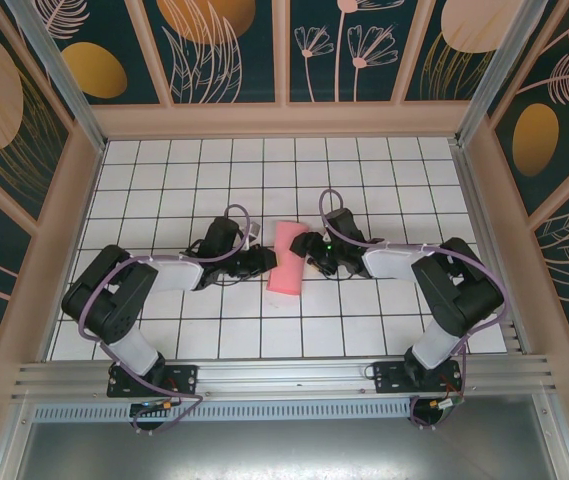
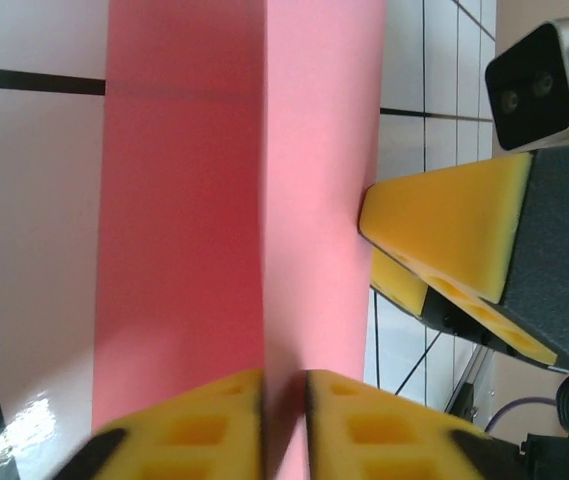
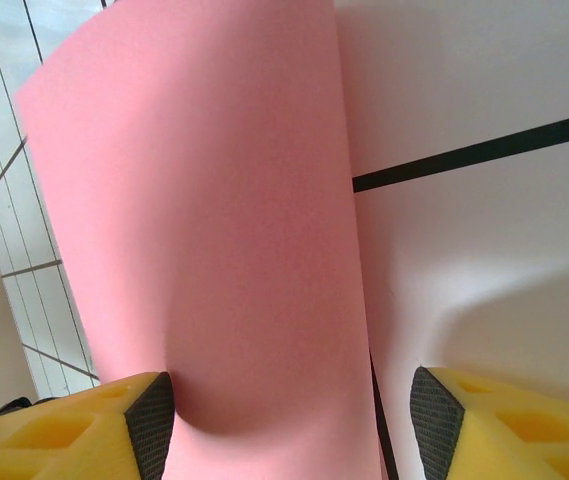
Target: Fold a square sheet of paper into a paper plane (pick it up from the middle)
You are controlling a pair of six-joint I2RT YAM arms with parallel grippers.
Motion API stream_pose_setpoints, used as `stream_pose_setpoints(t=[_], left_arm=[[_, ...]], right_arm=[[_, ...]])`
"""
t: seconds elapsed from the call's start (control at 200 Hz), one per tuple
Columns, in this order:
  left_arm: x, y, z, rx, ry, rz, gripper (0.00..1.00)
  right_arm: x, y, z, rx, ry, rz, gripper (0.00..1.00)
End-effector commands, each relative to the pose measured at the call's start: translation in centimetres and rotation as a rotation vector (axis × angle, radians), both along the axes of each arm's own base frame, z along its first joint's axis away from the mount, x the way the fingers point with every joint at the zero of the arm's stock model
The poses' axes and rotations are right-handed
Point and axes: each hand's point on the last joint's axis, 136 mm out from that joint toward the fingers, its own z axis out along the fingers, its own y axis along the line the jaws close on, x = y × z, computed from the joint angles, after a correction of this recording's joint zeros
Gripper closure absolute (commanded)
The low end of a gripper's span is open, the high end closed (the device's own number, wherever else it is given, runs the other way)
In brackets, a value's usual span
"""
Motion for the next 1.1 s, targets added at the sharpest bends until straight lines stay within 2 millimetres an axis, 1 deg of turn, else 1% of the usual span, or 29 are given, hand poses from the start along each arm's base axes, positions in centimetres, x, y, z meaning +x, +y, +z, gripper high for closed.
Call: stream_pose_setpoints(t=[0.0,0.095,0.24,0.41,0.505,0.706,0.776,0.851,0.916,0.931,0.941,0.976,0.996,1.031,1.091], left_arm=[[0.8,-0.5,0.4,0.005,-0.026,-0.003,0.89],[1.0,-0.3,0.1,0.026,-0.026,0.002,0.9],[1.2,-0.3,0.1,0.041,-0.03,0.003,0.9],[1.5,-0.3,0.1,0.06,-0.033,0.002,0.89],[1.6,-0.4,0.0,0.062,-0.029,-0.003,0.89],[1.5,-0.2,-0.3,0.069,-0.021,0.001,0.89],[1.6,-0.2,-0.3,0.071,-0.024,0.004,0.87],[1.5,-0.2,-0.2,0.074,-0.024,0.004,0.82],[1.8,0.3,-0.2,0.103,-0.034,0.024,0.77],[1.8,0.5,-0.2,0.114,-0.038,0.034,0.76],[1.9,0.7,-0.2,0.121,-0.043,0.042,0.73],[2.1,1.3,0.4,0.138,-0.069,0.073,0.6],[2.2,1.7,0.8,0.145,-0.087,0.09,0.55],[2.5,2.3,1.6,0.158,-0.118,0.123,0.51],[2.8,3.5,2.9,0.187,-0.163,0.178,0.5]], right_arm=[[0.1,-0.5,1.0,0.006,-0.028,-0.017,0.33],[-0.1,-1.0,1.5,-0.004,-0.046,-0.011,0.33],[-1.1,-1.0,2.3,0.027,-0.073,0.025,0.33],[-1.8,-1.1,1.5,0.024,-0.055,0.041,0.37],[-1.4,-0.7,1.3,0.02,-0.052,0.06,0.39],[-0.6,-0.1,0.0,-0.033,-0.029,0.093,0.43],[-0.3,-0.1,-0.4,-0.051,-0.025,0.098,0.44],[-0.2,-0.2,-0.7,-0.069,-0.017,0.096,0.48],[-0.2,-0.7,-1.2,-0.104,-0.002,0.081,0.51],[-0.2,-0.9,-1.4,-0.117,0.004,0.075,0.52],[-0.2,-1.1,-1.6,-0.126,0.009,0.072,0.53],[-0.2,-1.5,-2.0,-0.157,0.024,0.059,0.53],[-0.2,-1.7,-2.3,-0.171,0.034,0.054,0.53],[-0.3,-2.1,-2.7,-0.195,0.05,0.044,0.53],[-0.4,-2.2,-3.0,-0.208,0.056,0.046,0.53]])
